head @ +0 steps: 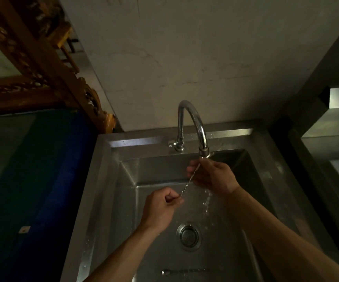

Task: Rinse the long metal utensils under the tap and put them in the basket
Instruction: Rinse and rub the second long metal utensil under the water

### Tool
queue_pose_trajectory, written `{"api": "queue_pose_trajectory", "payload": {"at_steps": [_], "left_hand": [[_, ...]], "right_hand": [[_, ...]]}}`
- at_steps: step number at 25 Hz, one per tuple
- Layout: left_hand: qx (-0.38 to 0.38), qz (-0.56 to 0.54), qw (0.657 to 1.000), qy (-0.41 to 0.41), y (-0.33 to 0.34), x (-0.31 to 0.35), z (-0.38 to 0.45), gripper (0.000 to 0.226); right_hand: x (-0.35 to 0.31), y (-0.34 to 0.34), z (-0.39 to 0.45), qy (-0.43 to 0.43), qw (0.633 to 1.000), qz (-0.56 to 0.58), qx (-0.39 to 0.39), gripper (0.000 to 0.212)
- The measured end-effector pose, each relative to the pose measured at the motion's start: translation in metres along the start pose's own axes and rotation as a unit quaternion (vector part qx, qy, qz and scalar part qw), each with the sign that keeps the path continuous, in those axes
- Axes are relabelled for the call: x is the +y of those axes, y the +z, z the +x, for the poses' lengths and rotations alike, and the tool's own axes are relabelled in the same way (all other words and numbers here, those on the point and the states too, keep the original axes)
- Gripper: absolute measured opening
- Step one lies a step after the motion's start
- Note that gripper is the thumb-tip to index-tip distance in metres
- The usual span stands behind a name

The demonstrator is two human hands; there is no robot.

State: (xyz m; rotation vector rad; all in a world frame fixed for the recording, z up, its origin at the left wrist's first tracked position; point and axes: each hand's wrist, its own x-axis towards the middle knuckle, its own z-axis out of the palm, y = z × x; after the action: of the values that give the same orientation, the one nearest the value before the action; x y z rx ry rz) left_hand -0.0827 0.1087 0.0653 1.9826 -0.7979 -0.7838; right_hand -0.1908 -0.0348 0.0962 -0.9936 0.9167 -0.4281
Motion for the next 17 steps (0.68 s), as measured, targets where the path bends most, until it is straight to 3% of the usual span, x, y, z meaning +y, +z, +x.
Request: {"api": "queue_pose_trajectory", "payload": {"at_steps": [10, 14, 17], "left_hand": [[-0.039, 0.045, 0.997, 0.050, 0.0002, 0.0062, -0.0015, 0.015], [-0.046, 0.065, 0.995, 0.054, 0.0031, 0.0048, -0.0024, 0.015], [-0.049, 0.073, 0.995, 0.051, 0.0033, 0.0038, -0.0026, 0.016]], "right_hand": [[-0.0025, -0.0018, -0.0008, -0.027, 0.999, -0.010, -0.014, 0.019], [0.0003, -0.0012, 0.0030, -0.019, 0.999, -0.012, 0.045, 0.028], [-0.0010, -0.0039, 0.0007, -0.022, 0.999, -0.033, 0.032, 0.024]]}}
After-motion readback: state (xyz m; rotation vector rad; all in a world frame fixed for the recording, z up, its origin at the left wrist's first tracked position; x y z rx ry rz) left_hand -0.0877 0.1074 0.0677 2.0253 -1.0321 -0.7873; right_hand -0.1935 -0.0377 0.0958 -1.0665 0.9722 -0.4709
